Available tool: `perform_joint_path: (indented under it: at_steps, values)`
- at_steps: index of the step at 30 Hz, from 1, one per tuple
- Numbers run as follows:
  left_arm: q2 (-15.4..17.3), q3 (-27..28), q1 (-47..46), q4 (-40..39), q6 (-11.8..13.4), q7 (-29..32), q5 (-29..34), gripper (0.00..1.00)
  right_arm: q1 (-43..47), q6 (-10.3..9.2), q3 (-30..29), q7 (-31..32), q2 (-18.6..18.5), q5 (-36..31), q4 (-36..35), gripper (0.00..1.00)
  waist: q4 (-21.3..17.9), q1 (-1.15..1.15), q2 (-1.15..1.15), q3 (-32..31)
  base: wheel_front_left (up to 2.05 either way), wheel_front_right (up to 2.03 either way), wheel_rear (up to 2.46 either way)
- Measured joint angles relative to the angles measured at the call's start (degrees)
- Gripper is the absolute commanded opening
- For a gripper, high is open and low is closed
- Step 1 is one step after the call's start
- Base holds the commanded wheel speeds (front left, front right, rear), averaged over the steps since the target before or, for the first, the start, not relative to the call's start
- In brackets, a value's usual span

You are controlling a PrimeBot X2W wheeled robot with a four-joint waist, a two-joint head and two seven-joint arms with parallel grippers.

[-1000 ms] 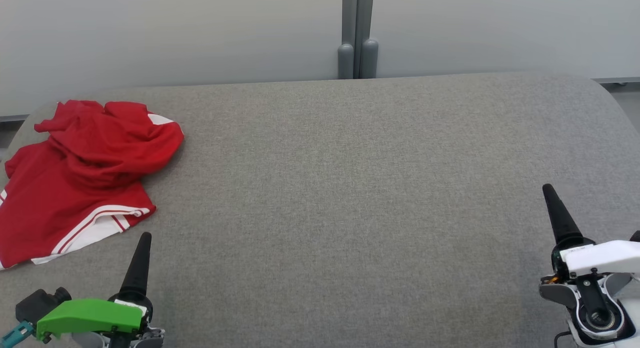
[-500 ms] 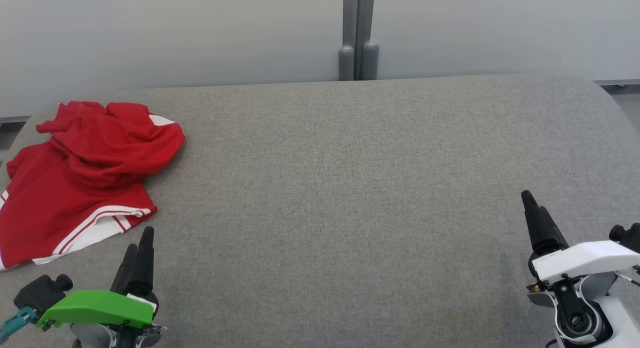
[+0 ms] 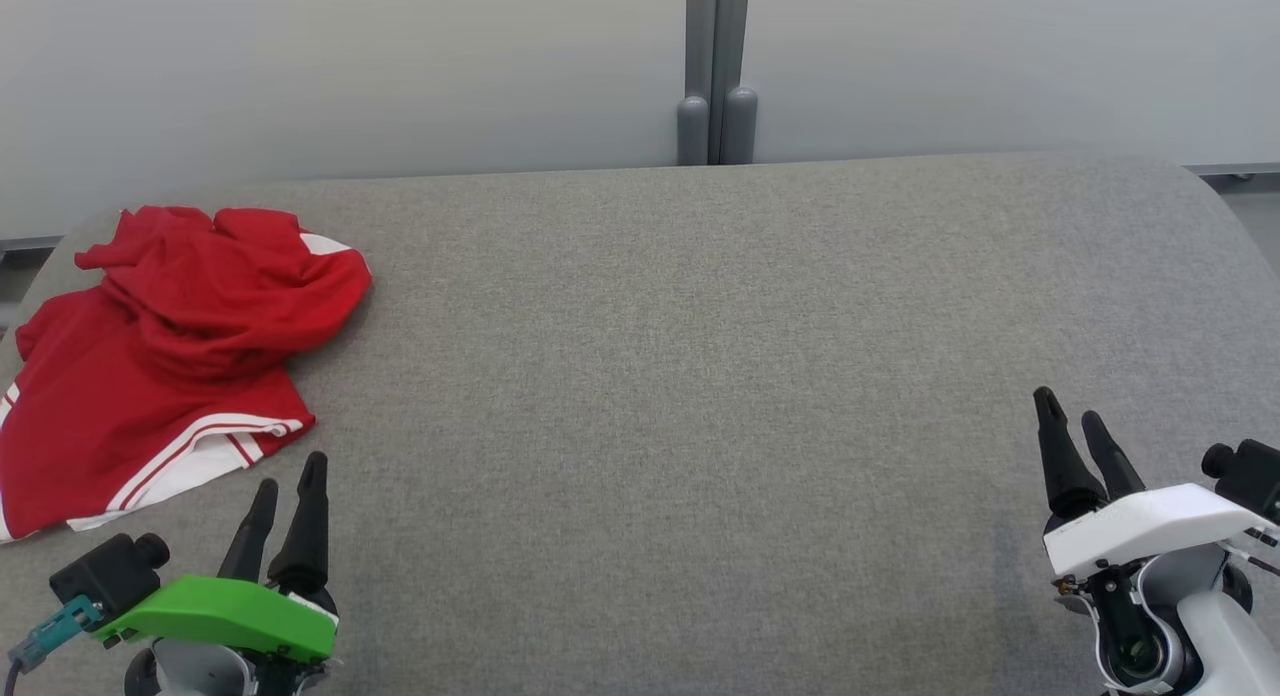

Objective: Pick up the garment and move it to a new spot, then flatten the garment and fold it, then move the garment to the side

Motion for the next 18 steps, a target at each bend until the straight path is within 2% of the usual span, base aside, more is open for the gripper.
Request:
perform_joint_path:
  at_steps: [18]
  values:
    - [0.02, -0.20, -0.01, -0.02, 0.18, -2.50, 16.13, 1.00, 0.41, -2.57, 1.18, -2.75, -0.70, -16.33, 0.22, 1.00, -0.15, 0.00, 0.00, -0.44, 0.00, 0.00, 0.00]
